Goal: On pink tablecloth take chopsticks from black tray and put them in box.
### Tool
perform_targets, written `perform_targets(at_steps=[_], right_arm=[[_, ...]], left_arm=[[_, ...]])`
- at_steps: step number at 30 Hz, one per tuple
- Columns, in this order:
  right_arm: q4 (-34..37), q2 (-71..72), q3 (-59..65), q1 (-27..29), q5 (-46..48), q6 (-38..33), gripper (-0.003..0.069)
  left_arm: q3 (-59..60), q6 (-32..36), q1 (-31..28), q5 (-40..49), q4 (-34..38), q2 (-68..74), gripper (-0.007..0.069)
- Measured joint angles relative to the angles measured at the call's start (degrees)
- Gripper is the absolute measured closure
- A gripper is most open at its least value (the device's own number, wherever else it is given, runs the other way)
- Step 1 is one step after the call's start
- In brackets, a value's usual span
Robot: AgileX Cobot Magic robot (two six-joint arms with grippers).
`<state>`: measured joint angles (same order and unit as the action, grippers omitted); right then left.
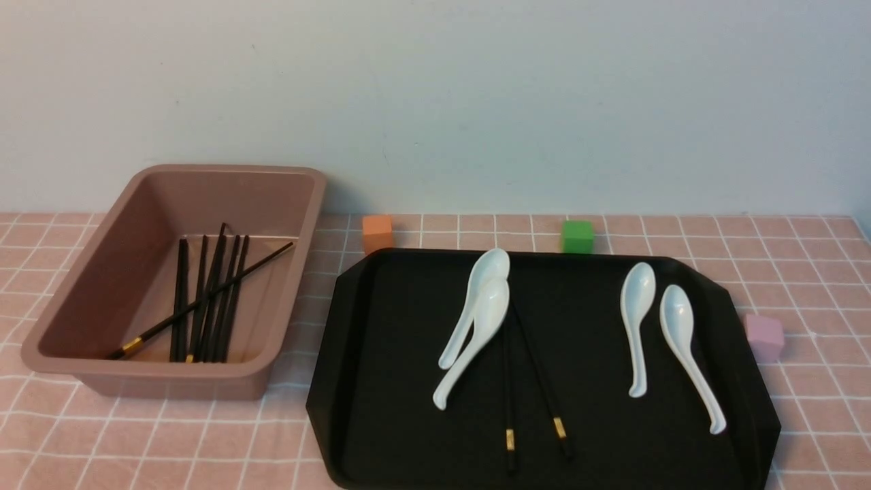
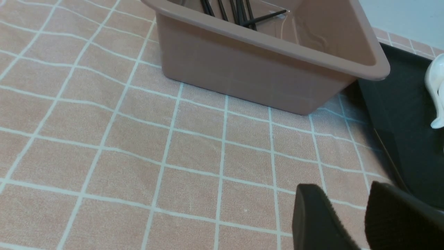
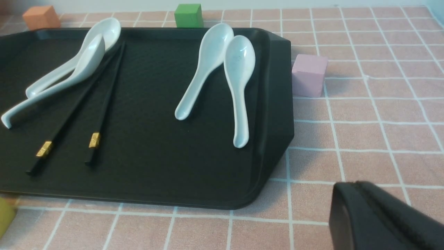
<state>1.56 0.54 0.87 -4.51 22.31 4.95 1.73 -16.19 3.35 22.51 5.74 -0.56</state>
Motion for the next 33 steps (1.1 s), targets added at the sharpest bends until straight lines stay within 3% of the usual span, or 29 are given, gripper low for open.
perform_targets(at_steps=[33], right_arm=[[-0.2,0.0,0.0,0.0,0.0,0.0,0.0653]], left_arm=[[0.0,0.0,0.0,0.0,0.0,0.0,0.0386]])
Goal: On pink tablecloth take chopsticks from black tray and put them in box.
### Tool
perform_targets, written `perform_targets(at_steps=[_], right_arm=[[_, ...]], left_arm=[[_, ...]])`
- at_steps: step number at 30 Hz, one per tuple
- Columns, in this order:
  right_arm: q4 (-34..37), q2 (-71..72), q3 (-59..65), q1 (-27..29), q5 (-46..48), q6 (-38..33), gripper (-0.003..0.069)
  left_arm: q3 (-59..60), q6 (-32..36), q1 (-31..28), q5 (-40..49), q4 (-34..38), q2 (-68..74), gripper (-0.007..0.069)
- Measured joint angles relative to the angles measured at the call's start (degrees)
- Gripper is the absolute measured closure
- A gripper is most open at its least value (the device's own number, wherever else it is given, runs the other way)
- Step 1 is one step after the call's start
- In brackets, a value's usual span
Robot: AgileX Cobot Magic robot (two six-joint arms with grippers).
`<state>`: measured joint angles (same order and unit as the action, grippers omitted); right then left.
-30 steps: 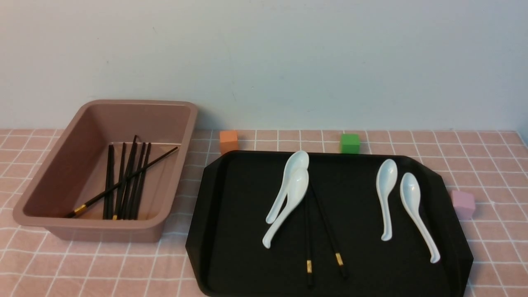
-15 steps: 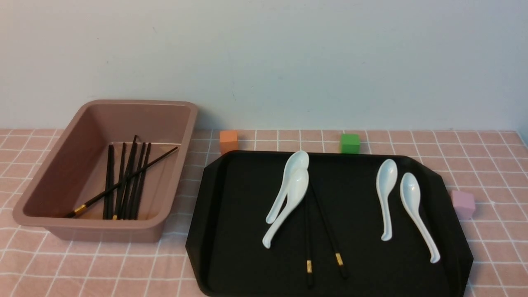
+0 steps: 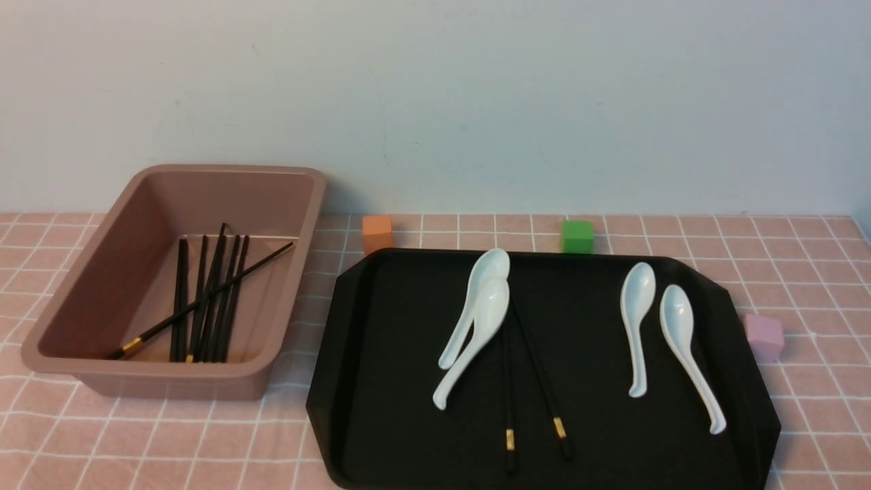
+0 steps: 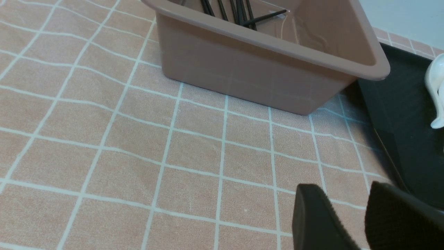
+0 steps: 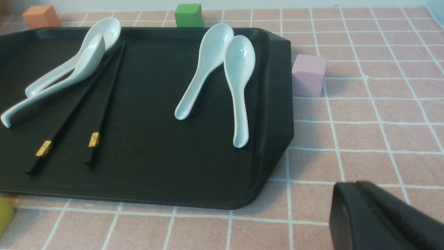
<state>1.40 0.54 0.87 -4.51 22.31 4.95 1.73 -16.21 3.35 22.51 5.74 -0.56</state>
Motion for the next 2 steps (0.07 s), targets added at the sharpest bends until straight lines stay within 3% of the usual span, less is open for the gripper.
perform_targets(at_steps=[2], right_arm=[[0.0,0.0,0.0,0.0,0.0,0.0,0.0650]], left_arm=[[0.0,0.0,0.0,0.0,0.0,0.0,0.0386]])
